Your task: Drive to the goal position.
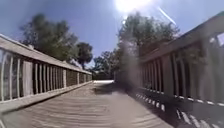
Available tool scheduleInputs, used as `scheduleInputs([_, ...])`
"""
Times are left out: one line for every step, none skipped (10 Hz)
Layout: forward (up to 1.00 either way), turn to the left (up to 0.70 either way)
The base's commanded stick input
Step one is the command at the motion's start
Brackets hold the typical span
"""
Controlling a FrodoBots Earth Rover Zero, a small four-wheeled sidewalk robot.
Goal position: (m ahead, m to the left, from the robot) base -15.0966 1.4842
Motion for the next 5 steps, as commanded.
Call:
scheduleInputs([0.04, 0.04])
scheduleInputs([0.04, 0.04])
scheduleInputs([0.04, 0.04])
scheduleInputs([0.04, 0.04])
scheduleInputs([0.04, 0.04])
